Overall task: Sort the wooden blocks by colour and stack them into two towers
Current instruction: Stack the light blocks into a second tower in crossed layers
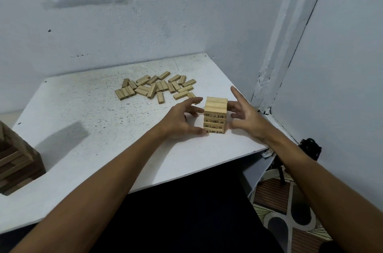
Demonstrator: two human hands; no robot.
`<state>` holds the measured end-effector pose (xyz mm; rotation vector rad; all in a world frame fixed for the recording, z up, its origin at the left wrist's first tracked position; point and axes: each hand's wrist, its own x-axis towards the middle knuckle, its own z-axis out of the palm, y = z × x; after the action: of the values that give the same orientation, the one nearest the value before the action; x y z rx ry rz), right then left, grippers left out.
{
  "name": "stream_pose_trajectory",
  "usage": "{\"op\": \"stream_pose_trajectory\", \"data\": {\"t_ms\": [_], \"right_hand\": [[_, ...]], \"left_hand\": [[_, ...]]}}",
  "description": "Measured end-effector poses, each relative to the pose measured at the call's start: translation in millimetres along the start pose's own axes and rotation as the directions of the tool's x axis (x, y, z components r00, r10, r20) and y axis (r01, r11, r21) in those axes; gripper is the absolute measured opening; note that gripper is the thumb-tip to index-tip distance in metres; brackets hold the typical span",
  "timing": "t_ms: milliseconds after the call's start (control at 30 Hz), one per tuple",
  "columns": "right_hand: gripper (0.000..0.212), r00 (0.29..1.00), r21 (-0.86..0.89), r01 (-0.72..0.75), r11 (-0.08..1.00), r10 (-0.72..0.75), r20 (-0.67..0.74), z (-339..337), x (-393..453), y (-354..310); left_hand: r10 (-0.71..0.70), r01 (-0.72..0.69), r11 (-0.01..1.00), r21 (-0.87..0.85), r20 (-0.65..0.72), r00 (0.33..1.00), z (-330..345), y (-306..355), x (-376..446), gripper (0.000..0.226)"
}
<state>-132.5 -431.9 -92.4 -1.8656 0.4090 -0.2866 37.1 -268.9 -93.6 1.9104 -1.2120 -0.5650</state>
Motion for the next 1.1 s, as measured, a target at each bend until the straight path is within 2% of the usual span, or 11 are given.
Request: {"op": "stream_pose_trajectory", "data": {"t_ms": [167,233,300,400,500,700,933,1100], "right_hand": [[0.062,0.986,0.079,-0.024,0.997,0.036,-0.163,-9,-8,-15],[0.046,0.967,0.015,0.001,1.000,0.003,-0.254,-9,-11,-24],[0.041,0.943,-0.095,0.055,0.994,-0.083,-0.323,-8,-13,-36],[0.040,0.919,-0.280,0.145,0.949,-0.234,-0.317,-2,-9,-60],[0.038,0.914,-0.371,0.225,0.901,-0.327,-0.241,10,0,-86],[0.037,0.940,-0.391,0.284,0.875,-0.335,-0.067,60,27,-119],[0.049,0.978,-0.409,0.181,0.894,-0.208,-0.022,139,59,-106],[0.058,0.978,-0.612,-0.058,0.789,-0.077,-0.192,170,104,-85]], "left_hand": [[0.021,-0.021,1.000,-0.002,-0.039,0.999,-10,3,-13,0.070],[0.020,-0.019,1.000,0.014,-0.062,0.998,-18,5,-19,0.062],[0.019,-0.014,0.999,0.052,-0.089,0.996,-29,5,-27,0.060],[0.014,0.002,0.991,0.131,-0.120,0.993,-50,7,-40,0.058],[0.007,0.023,0.983,0.180,-0.159,0.987,-72,8,-56,0.057],[-0.040,0.105,0.964,0.245,-0.257,0.966,-104,-6,-86,0.054],[-0.087,0.239,0.918,0.317,-0.427,0.900,-109,-42,-93,0.047],[-0.107,0.288,0.909,0.302,-0.498,0.860,-114,-73,-78,0.052]]}}
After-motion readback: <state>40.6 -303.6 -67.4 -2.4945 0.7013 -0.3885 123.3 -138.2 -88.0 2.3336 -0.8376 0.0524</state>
